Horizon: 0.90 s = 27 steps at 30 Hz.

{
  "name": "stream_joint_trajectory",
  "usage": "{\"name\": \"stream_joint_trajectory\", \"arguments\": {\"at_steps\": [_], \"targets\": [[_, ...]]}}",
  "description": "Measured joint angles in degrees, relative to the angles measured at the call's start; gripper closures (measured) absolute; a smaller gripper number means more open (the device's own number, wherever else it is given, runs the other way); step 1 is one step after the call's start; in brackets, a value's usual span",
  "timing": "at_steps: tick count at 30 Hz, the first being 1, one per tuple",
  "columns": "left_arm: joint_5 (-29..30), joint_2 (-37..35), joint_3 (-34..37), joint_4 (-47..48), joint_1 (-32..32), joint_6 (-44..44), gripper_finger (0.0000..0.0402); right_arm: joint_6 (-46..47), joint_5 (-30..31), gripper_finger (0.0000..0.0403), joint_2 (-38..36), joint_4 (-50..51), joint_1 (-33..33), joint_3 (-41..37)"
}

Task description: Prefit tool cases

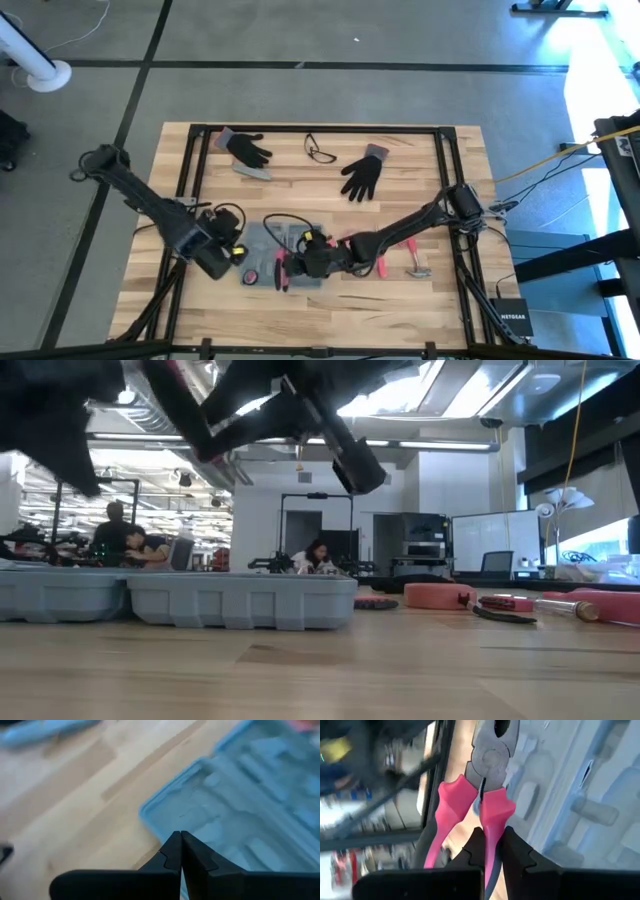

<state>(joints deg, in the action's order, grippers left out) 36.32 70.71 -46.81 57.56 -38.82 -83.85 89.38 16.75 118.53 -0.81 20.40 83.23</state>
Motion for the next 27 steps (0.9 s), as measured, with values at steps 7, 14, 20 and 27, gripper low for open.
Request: {"name": "stream_joint_trajectory", "arguments": {"at_steps": [7, 14, 20, 27], "targets": [[3.61, -11.76, 0.44, 0.28, -1.28, 12.56, 0.0401, 1.79, 1.48, 0.0378, 8.53, 3.42, -1.01, 12.18], [3.76, -15.01, 0.51, 0.32, -2.03, 14.84, 0.0401, -1.01, -0.48, 0.0378, 18.21, 25.67, -2.60, 31.29], [4.19, -14.32, 0.52, 0.29, -2.89, 12.01, 0.0401, -0.51, -0.88, 0.0378, 18.44, 34.58, -3.23, 34.54], [5.54, -14.09, 0.55, 0.32, -2.93, 12.16, 0.0401, 1.51, -1.59, 0.0378, 21.47, 32.12, -3.19, 34.69]]}}
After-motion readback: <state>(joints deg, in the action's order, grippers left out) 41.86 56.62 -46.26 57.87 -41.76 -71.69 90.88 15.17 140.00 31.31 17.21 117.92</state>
